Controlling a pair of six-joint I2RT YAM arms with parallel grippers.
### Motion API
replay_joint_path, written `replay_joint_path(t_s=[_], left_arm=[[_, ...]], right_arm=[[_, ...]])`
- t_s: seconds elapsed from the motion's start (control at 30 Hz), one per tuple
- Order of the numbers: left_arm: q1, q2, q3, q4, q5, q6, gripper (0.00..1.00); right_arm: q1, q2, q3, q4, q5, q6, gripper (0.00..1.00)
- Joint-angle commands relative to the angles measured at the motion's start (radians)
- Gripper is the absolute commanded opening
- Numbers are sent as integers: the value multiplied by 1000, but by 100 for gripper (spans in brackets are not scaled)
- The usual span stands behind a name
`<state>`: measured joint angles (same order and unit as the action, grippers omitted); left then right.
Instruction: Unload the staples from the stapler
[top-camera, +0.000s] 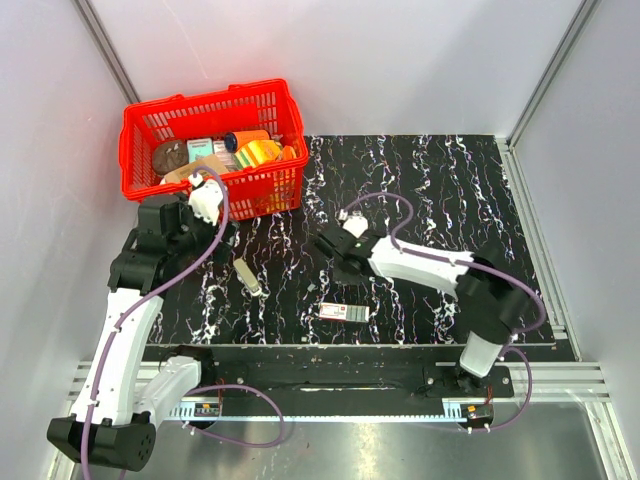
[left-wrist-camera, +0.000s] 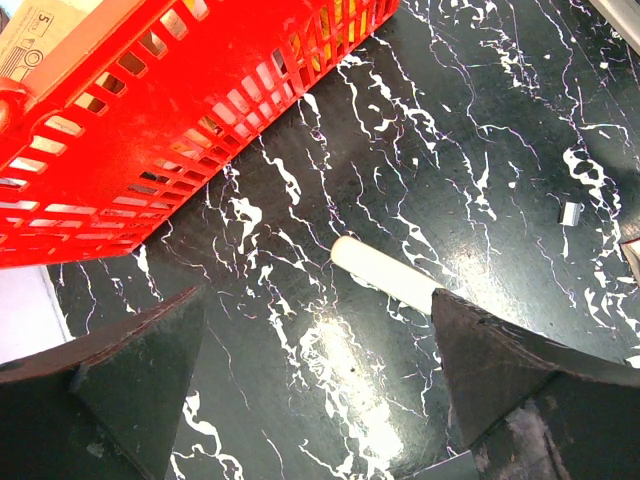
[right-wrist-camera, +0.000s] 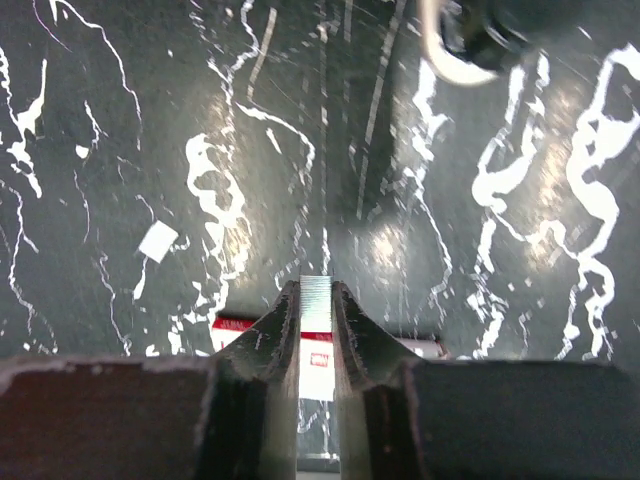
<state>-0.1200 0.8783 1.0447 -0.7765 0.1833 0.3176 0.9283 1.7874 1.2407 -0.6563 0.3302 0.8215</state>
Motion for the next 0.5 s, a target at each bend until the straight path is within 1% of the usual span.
replay_joint_path(t_s=[0.0,0.13,0.2,0.27,0.4,0.47], left_arm=[[5,-15,15,9,-21,0,99],[6,-15,18,10,-13,1,99],[5,-4,14,5,-8,15,99],[6,13,18,-3,1,20,99],[5,24,24,-1,7,21,99],[5,19,23,0,10,23,99]], right_arm=[[23,-144,-78,-57,39,165,0],[69,-203,-125,-100,64,284,0],[116,-223,-139,-135,107,367,0],[168,-237,-153,-140,138,416,0],[195,-240,-161,-167,168,485,0],[202,-235,-170,-161,158,498,0]])
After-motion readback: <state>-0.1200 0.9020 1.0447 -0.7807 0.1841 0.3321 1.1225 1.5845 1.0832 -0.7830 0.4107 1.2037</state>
